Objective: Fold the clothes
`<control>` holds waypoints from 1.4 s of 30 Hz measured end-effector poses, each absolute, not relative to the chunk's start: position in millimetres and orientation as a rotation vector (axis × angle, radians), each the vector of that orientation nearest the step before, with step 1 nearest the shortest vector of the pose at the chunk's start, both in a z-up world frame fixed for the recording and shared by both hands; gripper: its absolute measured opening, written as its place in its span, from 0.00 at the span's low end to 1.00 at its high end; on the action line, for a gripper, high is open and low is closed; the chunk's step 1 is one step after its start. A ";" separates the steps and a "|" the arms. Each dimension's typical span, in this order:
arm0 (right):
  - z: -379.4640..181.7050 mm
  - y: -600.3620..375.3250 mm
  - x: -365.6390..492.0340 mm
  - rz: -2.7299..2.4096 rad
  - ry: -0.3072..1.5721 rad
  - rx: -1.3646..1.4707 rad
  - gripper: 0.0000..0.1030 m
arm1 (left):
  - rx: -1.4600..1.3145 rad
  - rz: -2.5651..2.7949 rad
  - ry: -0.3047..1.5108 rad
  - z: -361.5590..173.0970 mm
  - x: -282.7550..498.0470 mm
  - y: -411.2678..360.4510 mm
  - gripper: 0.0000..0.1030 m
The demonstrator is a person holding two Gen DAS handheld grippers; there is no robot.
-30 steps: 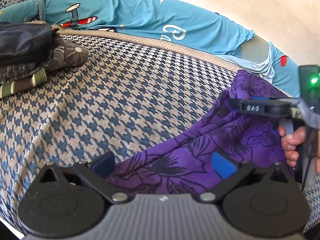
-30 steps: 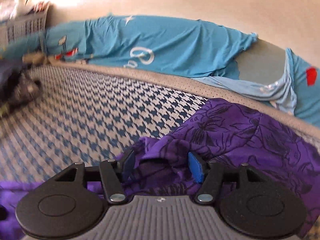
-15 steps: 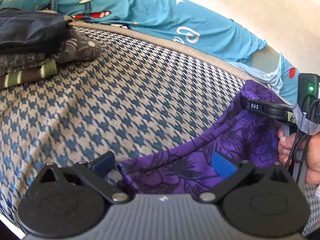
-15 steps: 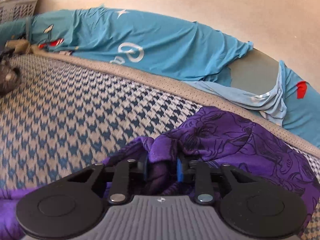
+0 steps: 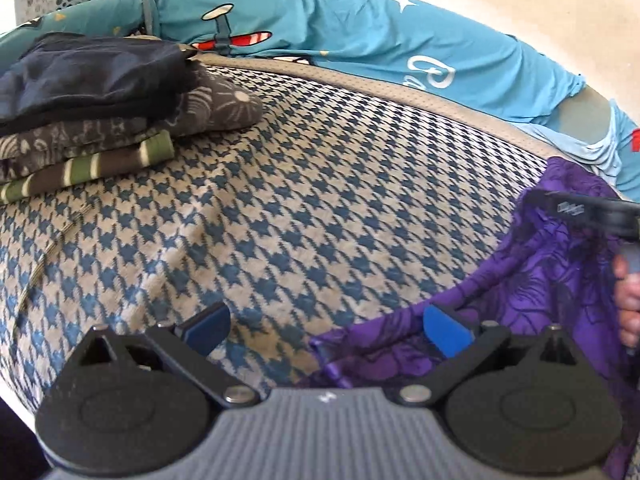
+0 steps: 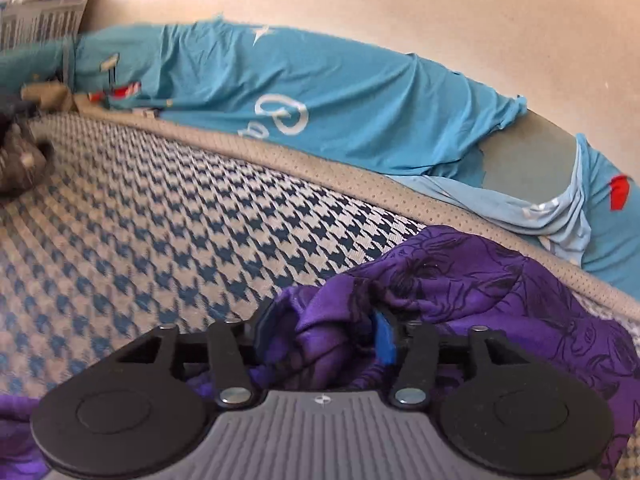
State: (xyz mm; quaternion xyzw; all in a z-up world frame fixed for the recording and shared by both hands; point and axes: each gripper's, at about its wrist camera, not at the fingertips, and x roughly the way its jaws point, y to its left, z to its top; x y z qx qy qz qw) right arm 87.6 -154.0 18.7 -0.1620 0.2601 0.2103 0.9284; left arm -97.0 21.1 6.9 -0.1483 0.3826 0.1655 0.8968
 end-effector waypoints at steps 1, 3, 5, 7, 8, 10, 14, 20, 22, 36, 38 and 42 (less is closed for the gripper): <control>23.3 -158.9 85.2 0.437 0.535 -0.303 0.49 | -0.303 0.350 0.792 6.7 -97.7 21.4 1.00; 32.6 -168.6 80.6 0.449 0.538 -0.245 0.49 | -0.289 0.359 0.791 6.3 -98.6 20.7 1.00; 40.0 -177.9 74.0 0.451 0.536 -0.214 0.49 | -0.277 0.362 0.791 6.0 -99.0 19.5 1.00; 43.4 -185.8 65.7 0.447 0.543 -0.202 0.49 | -0.259 0.368 0.791 5.7 -99.4 17.9 1.00; 44.6 -189.7 61.1 0.445 0.547 -0.197 0.49 | -0.253 0.372 0.791 5.7 -99.7 17.3 1.00; 47.2 -197.5 51.7 0.440 0.556 -0.186 0.49 | -0.255 0.376 0.790 5.8 -100.8 17.8 1.00; 47.4 -210.6 31.9 0.434 0.577 -0.186 0.49 | -0.265 0.385 0.786 6.4 -104.2 19.3 1.00; 35.8 -225.6 8.2 0.411 0.652 -0.200 0.49 | -0.240 0.381 0.782 5.1 -106.0 16.2 1.00; 29.4 -228.3 1.0 0.409 0.691 -0.217 0.50 | -0.231 0.380 0.780 4.7 -106.7 15.2 1.00; 16.8 -244.0 -59.2 0.370 0.739 -0.175 0.54 | -0.189 0.360 0.773 3.5 -115.0 11.0 1.00; 17.0 -248.8 -68.4 0.365 0.753 -0.137 0.54 | -0.187 0.357 0.771 3.4 -115.7 11.2 1.00; 16.8 -253.6 -89.7 0.370 0.759 -0.125 0.54 | -0.185 0.354 0.772 3.7 -116.4 11.0 1.00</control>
